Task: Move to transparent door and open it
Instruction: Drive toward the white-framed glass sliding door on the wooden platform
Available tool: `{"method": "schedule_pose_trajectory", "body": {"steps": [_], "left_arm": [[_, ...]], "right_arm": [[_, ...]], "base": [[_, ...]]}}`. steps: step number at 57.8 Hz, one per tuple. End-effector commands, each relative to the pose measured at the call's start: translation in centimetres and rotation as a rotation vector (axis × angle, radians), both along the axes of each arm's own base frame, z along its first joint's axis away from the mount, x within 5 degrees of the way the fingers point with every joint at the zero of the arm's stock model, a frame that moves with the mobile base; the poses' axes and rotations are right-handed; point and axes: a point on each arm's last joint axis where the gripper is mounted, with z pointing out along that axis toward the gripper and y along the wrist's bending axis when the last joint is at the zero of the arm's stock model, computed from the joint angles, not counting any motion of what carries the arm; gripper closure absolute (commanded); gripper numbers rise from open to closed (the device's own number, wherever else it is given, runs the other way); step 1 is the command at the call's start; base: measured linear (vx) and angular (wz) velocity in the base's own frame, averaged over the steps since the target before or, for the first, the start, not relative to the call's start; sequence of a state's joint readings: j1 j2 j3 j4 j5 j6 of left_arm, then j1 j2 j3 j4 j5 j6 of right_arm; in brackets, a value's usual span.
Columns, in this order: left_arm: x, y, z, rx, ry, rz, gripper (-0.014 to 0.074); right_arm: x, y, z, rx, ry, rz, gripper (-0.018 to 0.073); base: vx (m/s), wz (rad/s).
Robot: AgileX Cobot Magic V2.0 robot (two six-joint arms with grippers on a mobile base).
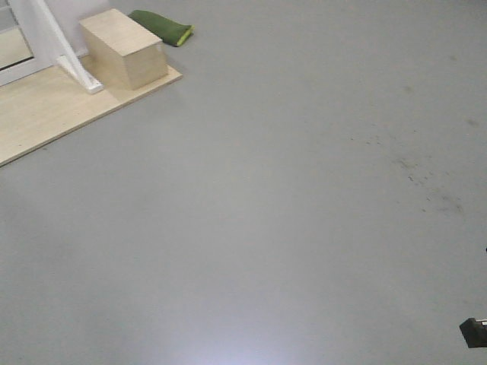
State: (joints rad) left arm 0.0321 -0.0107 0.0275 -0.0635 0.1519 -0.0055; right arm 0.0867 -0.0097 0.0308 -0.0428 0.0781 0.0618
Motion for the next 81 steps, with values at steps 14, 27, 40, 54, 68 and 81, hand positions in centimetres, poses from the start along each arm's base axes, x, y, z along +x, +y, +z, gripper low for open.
{"method": "schedule_pose_trajectory", "body": {"steps": [14,27,40,54,68,81], "left_arm": [[0.05,0.02,-0.12,-0.009,-0.069,0.001,0.0593],[0.05,0.02,-0.12,-0.009,-0.069,0.001,0.0593],[0.05,0.02,-0.12,-0.009,-0.069,0.001,0.0593],[0.05,0.02,-0.12,-0.009,-0.069,0.001,0.0593],[0.05,0.02,-0.12,-0.009,-0.069,0.001,0.0593],[0.05,0.02,-0.12,-0.009,-0.069,0.001,0.0593]], "right_arm": [[-0.08,0.0,0.42,-0.001,-0.087,-0.001,0.0559],[-0.08,0.0,0.42,-0.001,-0.087,-0.001,0.0559],[-0.08,0.0,0.42,-0.001,-0.087,-0.001,0.0559],[-0.08,0.0,0.42,-0.001,-0.087,-0.001,0.0559],[-0.08,0.0,0.42,-0.001,-0.087,-0.001,0.0559],[-0.08,0.0,0.42,-0.001,-0.087,-0.001,0.0559]], "base": [[0.57,0.7],[0.58,0.6],[0.59,0.39],[0.6,0.17],[0.61,0.21],[0.63,0.41]]}}
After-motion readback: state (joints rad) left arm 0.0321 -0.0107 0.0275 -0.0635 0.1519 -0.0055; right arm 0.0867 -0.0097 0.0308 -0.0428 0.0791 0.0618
